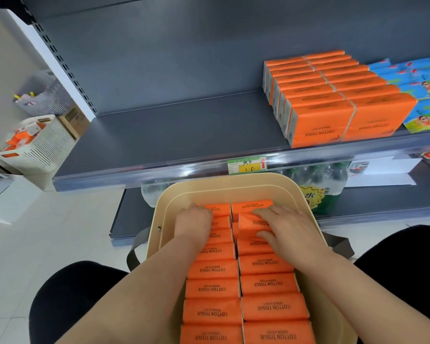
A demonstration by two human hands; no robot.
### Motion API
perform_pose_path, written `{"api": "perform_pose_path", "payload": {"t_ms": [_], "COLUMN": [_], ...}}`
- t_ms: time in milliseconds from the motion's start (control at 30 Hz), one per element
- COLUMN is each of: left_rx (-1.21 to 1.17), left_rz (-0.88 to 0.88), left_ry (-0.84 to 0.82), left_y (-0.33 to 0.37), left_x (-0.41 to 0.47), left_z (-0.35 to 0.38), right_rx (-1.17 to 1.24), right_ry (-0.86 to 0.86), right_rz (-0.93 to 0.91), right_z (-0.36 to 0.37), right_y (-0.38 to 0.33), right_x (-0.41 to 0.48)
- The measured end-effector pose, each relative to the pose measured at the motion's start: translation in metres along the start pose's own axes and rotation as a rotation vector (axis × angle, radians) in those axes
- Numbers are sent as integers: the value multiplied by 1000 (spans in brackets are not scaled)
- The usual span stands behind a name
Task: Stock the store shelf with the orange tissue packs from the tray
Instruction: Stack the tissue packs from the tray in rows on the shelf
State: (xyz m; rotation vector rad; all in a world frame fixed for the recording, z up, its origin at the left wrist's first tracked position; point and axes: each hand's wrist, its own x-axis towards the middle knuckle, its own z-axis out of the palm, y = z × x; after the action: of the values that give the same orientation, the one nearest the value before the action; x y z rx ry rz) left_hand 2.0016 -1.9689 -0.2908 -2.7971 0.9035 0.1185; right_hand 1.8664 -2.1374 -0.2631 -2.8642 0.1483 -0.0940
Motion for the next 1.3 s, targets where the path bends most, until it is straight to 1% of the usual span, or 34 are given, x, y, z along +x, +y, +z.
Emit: {"api": "perform_pose_path", "payload": {"t_ms": [100,200,367,433,567,667,767,867,967,1067,1133,1300], "left_rx": [85,97,-9,-86,-158,-241,-220,-261,-347,-393,-465,-549], "left_rz": [47,88,112,110,192,166,141,128,106,99,81,-9], "left_ry": [14,59,151,110,-12,-84,-105,-70,-19,96,167,362], "left_y": [0,-7,-25,-29,-27,-18,-14,-16,-22,-29,-33,-48], "left_x": [3,2,-8,-15,-28,-35,-39,-41,-42,-41,-37,-10], "left_z": [-5,-17,-54,-67,-64,-49,-36,-34,-49,-72,-94,-146], "right_rx": [-3,-6,22,29,24,11,14,1,8,12,15,-4], "right_ry": [-30,-68,-29,-16,-10,2,6,20,71,135,197,362], "right_rz": [25,26,54,58,59,61,54,54,71,92,103,90], "right_z": [-1,-1,-3,-5,-4,0,0,-3,-12,-28,-44,-91], "right_y": [3,2,-4,-4,-4,-5,-4,-1,3,3,1,-2], "right_x": [0,-1,0,-2,-6,-9,-12,-19,-24,-24,-18,25]}}
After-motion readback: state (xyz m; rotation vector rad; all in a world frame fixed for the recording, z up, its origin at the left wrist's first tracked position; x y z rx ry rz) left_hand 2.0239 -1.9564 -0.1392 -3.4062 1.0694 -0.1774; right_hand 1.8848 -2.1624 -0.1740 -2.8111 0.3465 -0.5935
